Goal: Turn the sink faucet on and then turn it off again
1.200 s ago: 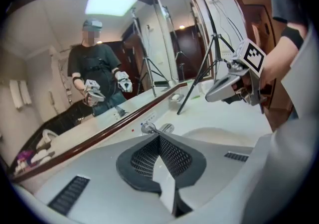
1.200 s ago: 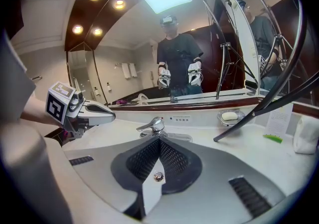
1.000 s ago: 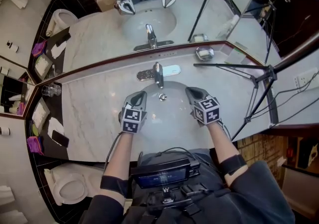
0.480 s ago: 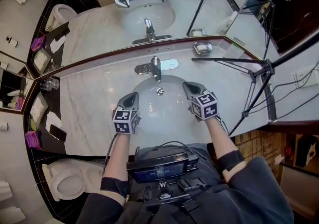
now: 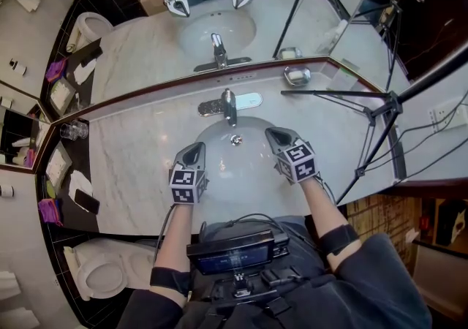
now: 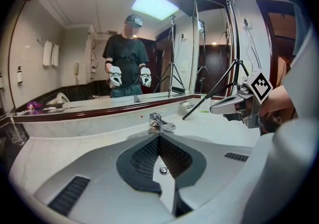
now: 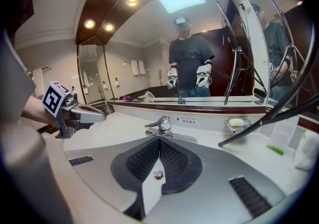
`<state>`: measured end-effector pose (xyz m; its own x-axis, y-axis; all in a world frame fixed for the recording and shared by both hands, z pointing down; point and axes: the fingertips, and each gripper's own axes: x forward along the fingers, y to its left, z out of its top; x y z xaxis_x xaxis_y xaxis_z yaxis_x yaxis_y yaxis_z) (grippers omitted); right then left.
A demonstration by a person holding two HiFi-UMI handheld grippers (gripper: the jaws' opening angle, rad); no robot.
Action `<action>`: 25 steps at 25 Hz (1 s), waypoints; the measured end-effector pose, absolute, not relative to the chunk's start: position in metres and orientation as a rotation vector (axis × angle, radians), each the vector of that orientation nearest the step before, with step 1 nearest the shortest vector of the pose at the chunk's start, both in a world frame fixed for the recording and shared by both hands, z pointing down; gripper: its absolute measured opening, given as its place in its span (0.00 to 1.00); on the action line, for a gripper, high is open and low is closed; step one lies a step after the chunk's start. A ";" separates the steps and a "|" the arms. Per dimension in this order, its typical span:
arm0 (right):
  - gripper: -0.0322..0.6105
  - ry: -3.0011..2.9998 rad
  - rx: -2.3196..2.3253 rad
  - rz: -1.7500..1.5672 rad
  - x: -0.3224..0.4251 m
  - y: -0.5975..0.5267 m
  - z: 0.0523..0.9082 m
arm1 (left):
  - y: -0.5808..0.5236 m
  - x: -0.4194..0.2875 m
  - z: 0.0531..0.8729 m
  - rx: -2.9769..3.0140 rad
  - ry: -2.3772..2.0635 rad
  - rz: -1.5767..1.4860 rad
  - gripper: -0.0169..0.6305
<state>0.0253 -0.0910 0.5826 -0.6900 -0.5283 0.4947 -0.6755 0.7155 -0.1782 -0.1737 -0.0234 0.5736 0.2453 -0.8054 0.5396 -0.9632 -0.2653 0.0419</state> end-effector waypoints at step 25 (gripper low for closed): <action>0.37 -2.024 0.339 -0.820 -0.105 -0.134 0.631 | -0.051 -0.166 0.594 2.148 -1.572 0.550 0.03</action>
<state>-0.1053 -0.1337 0.6313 -0.5592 -0.5221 0.6440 0.0735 0.7425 0.6657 -0.1660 -0.0506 0.5936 0.2823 -0.7908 0.5430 -0.9569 -0.2722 0.1011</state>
